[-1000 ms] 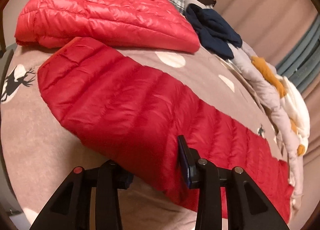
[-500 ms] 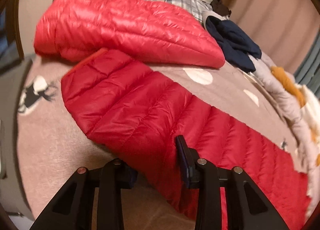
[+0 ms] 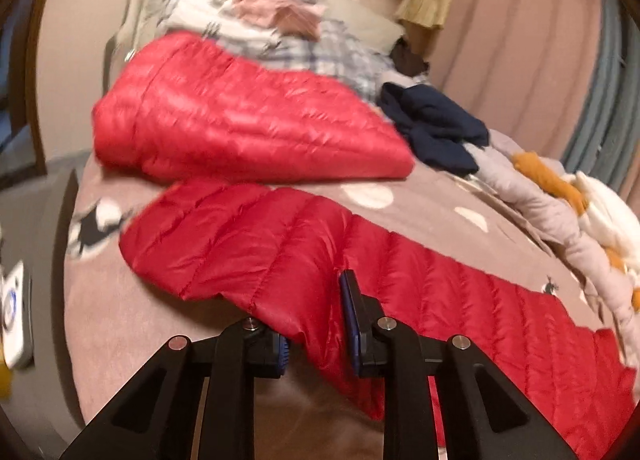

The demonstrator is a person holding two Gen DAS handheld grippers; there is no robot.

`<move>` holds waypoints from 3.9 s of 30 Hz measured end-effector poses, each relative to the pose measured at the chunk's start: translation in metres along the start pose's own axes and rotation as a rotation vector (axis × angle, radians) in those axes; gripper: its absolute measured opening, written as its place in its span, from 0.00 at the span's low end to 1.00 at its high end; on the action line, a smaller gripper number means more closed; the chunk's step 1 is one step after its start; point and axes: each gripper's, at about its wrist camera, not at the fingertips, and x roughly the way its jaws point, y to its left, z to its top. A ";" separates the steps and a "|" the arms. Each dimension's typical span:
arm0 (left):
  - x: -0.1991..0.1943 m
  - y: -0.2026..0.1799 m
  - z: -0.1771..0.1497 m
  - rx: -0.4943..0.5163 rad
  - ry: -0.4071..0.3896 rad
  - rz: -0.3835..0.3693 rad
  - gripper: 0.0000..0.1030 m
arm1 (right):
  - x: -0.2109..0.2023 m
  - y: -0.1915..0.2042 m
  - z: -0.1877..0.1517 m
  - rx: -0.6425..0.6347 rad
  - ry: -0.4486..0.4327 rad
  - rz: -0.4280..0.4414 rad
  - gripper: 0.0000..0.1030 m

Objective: Fold large clothes

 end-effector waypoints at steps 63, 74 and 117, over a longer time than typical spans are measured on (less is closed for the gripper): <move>-0.017 -0.029 0.009 0.059 0.011 0.090 0.22 | -0.024 0.201 -0.141 -0.914 0.241 0.046 0.60; -0.075 -0.070 0.008 0.261 -0.182 0.051 0.22 | 0.041 0.068 -0.113 -0.505 0.319 -0.119 0.57; -0.164 -0.208 -0.082 0.591 -0.023 -0.466 0.68 | 0.051 0.005 -0.100 -0.510 0.296 -0.289 0.58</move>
